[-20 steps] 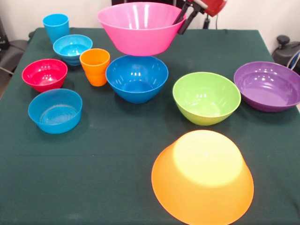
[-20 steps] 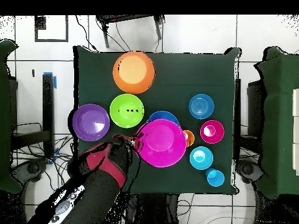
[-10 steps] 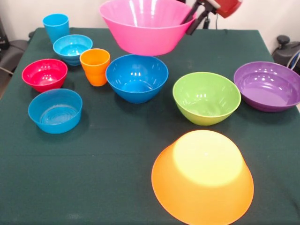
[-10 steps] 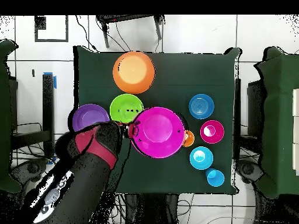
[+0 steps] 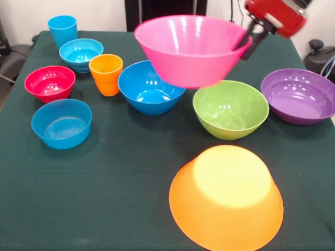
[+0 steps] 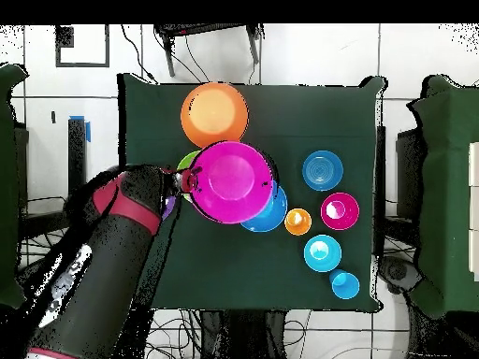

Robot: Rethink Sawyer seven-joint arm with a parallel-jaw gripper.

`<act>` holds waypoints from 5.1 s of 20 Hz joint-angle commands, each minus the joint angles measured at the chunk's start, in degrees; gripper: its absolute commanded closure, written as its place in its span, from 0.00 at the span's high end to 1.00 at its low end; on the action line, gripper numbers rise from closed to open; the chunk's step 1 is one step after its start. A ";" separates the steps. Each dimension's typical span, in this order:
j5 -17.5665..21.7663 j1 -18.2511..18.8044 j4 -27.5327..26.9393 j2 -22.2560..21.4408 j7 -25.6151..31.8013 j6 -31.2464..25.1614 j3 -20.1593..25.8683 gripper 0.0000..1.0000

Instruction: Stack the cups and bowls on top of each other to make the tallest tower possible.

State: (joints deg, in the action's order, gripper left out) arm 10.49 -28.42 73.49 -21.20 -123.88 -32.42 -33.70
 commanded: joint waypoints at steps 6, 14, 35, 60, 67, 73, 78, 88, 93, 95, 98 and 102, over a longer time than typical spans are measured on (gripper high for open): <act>-0.52 3.58 -18.29 8.39 6.92 -12.98 12.49 0.00; -1.41 8.64 -34.86 15.01 7.66 -23.31 12.57 0.00; -5.25 11.70 -58.42 26.03 6.32 -37.46 9.54 0.00; -5.36 12.62 -57.52 26.73 8.88 -33.21 9.33 0.00; -5.37 14.01 -58.19 27.25 11.69 -32.45 9.78 0.00; -5.12 14.94 -56.18 26.34 13.75 -30.36 10.65 0.00; -5.38 16.13 -57.93 27.04 15.90 -30.74 10.78 0.00; -5.73 17.01 -61.80 29.33 16.48 -31.38 10.28 0.00; -5.91 16.85 -62.49 30.08 15.51 -31.22 9.95 0.00; -5.90 16.56 -62.24 30.04 14.75 -31.27 9.81 0.00; -5.70 15.91 -61.03 29.47 13.54 -30.86 9.77 0.00; -5.26 15.07 -58.73 28.53 12.24 -29.69 10.00 0.00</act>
State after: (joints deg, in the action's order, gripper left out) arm 5.57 -12.62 11.19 7.26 -123.87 -64.15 -28.18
